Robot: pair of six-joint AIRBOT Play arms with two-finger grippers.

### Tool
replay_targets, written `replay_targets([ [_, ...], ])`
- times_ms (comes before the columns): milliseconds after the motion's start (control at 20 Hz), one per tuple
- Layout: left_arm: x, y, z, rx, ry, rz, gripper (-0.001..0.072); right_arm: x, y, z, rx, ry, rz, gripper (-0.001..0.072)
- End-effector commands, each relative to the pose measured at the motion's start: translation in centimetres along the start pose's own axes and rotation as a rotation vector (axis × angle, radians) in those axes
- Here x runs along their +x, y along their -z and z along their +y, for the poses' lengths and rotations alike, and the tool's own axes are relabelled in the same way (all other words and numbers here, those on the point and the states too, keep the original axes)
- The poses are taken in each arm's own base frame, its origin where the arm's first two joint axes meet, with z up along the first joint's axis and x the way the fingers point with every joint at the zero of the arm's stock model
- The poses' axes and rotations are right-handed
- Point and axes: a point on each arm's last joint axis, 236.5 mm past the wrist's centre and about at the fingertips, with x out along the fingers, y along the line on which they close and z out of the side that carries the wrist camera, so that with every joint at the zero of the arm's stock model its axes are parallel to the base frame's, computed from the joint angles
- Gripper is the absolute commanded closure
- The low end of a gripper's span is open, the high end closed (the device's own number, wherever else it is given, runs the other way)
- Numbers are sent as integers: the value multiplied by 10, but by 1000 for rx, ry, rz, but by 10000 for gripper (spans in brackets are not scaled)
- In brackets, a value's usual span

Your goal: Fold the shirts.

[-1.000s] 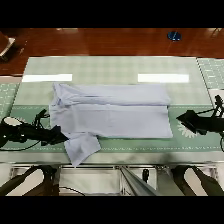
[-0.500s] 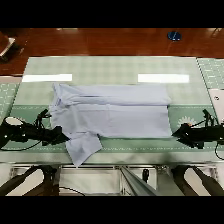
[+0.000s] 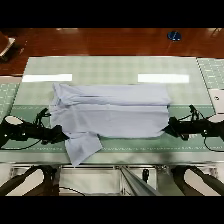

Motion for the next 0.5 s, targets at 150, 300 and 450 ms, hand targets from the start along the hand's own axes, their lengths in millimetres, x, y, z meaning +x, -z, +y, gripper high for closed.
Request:
replay_targets([
  [150, -59, -68, -63, 108, 112, -178, 691, -46, -40, 67, -225, -99, -69, 684],
  [300, -100, -123, -102, 146, 181, -372, 691, -67, -72, 93, -252, -129, -152, 684],
  [450, -114, -168, -119, 186, 165, -452, 691, -64, -101, 106, -256, -141, -154, 684],
])
